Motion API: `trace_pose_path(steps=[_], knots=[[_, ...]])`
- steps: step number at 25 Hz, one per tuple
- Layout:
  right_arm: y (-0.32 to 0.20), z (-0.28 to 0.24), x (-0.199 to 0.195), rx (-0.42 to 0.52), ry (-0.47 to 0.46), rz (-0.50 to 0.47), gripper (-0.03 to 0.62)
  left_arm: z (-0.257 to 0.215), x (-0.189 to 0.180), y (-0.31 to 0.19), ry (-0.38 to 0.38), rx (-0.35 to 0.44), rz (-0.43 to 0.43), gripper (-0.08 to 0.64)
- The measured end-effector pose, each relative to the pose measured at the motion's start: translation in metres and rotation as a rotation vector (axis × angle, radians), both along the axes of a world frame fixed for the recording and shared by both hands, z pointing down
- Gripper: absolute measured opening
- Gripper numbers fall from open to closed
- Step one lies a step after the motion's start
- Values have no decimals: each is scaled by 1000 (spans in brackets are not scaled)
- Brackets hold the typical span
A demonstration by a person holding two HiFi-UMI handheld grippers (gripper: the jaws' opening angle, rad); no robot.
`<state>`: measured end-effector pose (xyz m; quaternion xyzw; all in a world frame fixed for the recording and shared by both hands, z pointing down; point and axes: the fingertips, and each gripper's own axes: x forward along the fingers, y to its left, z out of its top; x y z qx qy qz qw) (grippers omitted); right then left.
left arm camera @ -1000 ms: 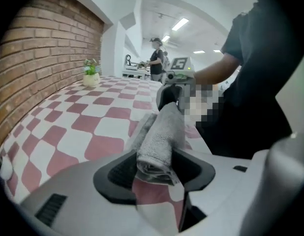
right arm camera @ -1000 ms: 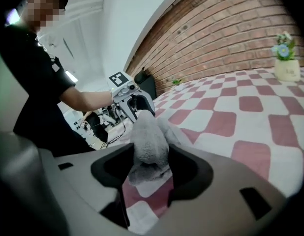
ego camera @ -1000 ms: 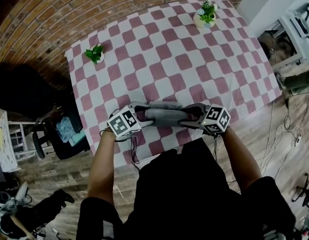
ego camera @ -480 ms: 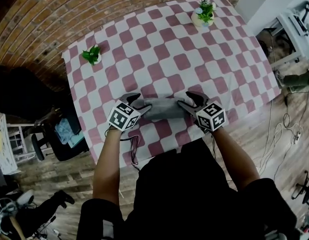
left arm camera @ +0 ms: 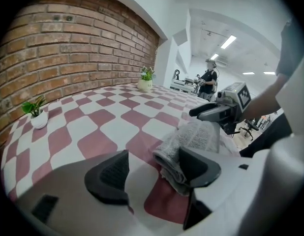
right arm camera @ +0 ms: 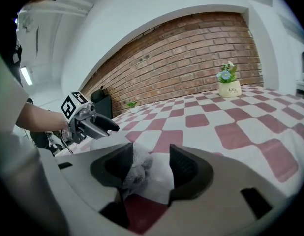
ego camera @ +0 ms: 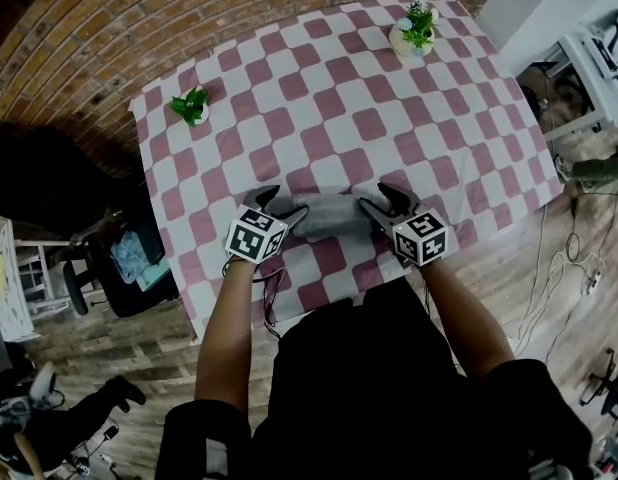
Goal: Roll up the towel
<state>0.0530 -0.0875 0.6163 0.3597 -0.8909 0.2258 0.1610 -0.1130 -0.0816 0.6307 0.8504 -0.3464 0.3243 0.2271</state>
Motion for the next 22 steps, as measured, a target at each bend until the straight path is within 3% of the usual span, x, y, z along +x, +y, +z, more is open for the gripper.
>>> trace_pose_path(steps=[5, 10, 15, 22], knots=[[1, -6, -1, 7, -7, -5, 232, -5, -3, 1, 7, 15, -25, 322], [6, -30, -2, 55, -46, -14, 241, -22, -11, 1, 73, 42, -103, 324], [28, -52, 0, 133, -8, -39, 242, -39, -11, 13, 106, 88, -161, 318], [69, -60, -22, 233, 91, -195, 244, -38, -8, 23, 63, 120, -165, 308]])
